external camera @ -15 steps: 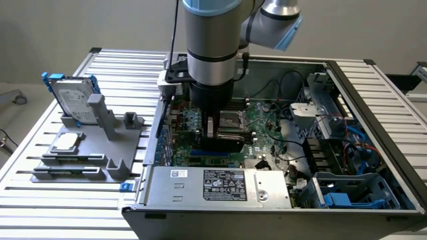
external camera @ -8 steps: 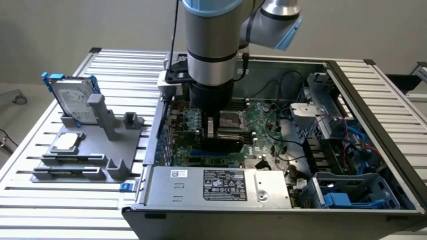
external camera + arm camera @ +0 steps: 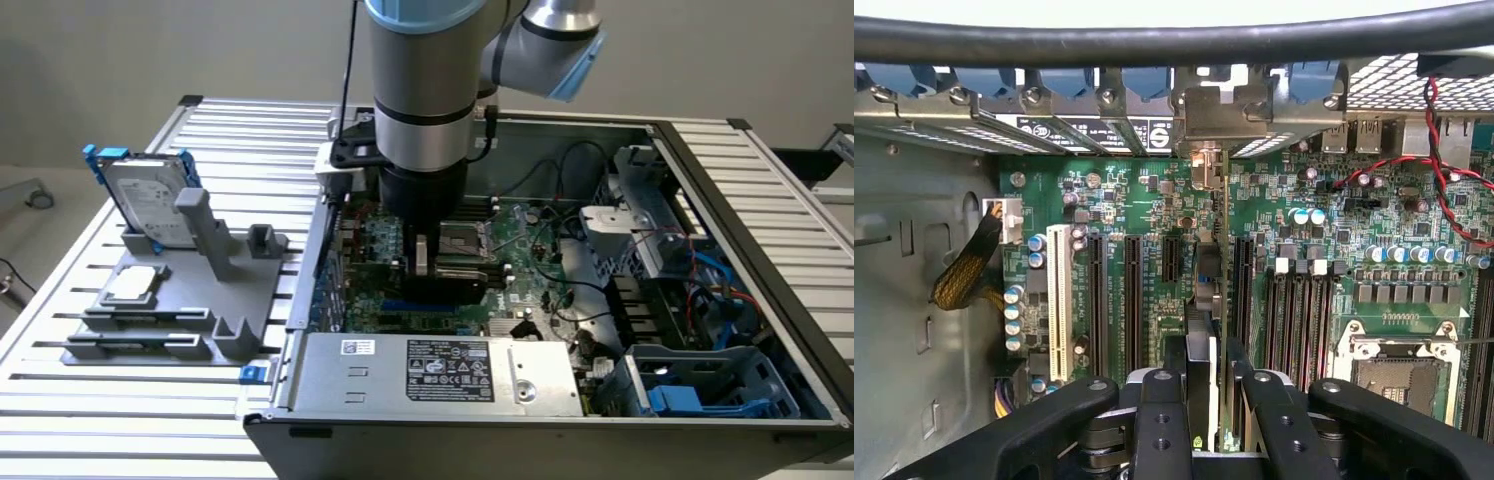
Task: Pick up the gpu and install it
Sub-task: 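Insert the gpu into the slot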
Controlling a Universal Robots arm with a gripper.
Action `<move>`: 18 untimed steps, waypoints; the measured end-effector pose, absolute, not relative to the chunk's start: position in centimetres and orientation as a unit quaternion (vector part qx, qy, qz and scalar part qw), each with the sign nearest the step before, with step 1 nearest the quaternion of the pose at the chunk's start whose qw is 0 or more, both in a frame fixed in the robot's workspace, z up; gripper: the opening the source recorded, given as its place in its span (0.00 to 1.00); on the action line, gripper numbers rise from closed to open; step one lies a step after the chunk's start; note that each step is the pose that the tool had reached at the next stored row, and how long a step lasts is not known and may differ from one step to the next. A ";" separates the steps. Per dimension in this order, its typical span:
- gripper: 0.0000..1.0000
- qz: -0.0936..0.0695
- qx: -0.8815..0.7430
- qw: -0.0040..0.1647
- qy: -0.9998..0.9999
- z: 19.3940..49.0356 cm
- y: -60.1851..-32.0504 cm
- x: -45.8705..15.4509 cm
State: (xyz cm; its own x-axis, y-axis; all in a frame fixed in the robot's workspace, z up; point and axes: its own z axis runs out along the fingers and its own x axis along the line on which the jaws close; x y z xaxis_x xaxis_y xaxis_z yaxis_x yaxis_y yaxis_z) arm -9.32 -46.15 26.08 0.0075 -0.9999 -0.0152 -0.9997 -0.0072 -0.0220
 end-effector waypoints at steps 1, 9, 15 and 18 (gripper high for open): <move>0.26 -0.002 -0.710 0.013 0.704 26.1 -46.2 -9.3; 0.26 -0.002 -0.710 0.013 0.704 25.8 -46.2 -9.3; 0.26 -0.002 -0.710 0.013 0.704 25.6 -46.2 -9.4; 0.26 -0.002 -0.710 0.013 0.704 25.7 -46.2 -9.4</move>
State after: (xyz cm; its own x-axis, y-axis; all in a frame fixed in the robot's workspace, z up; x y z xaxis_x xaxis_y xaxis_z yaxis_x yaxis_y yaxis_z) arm -9.38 -46.17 25.67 0.0075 -0.9999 -0.0153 -0.9998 -0.0072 -0.0204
